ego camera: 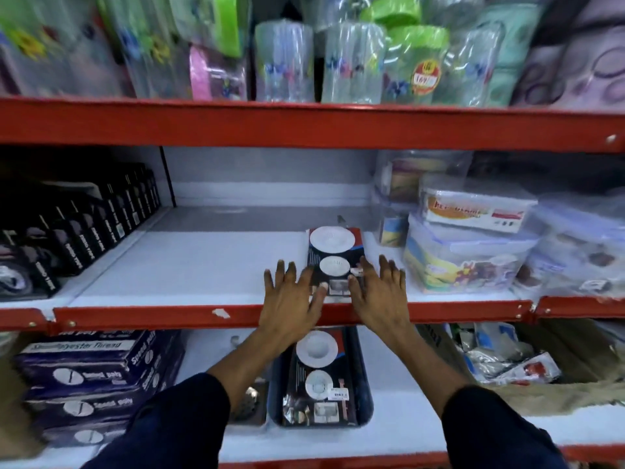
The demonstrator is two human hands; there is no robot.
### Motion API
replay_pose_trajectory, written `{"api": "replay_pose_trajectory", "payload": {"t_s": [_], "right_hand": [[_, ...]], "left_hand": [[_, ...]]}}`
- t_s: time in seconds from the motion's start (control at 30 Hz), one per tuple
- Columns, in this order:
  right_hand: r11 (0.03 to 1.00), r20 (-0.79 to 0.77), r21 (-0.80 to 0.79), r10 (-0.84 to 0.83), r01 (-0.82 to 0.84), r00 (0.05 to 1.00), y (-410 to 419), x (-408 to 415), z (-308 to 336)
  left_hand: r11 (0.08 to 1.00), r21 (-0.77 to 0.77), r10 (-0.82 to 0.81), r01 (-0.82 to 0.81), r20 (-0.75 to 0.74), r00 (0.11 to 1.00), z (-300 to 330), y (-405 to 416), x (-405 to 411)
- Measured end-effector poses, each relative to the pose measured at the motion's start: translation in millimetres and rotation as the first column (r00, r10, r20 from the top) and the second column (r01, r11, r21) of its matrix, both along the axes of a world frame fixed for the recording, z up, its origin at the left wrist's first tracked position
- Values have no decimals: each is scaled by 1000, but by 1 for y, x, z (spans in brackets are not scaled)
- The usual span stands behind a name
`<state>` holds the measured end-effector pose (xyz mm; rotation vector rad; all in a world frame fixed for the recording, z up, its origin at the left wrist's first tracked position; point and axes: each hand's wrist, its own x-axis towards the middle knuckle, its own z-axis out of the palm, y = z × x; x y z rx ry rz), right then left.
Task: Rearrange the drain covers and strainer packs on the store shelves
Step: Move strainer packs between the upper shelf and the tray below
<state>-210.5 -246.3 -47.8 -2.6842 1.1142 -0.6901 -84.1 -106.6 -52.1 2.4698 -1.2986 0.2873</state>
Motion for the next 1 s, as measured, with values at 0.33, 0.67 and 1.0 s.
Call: {"api": "replay_pose_trajectory", "payload": {"t_s": [0.33, 0.67, 1.0], "right_hand": [[808, 363, 579, -135, -110, 922, -28, 2, 37], [259, 601, 778, -41, -572, 798, -22, -67, 38], [123, 377, 914, 96, -387, 921, 19, -100, -49]], "left_hand": [[944, -276, -52, -179, -664, 746, 38, -26, 29], [914, -381, -315, -140, -884, 345, 57, 41, 20], [982, -178, -132, -71, -898, 420, -35, 90, -12]]}}
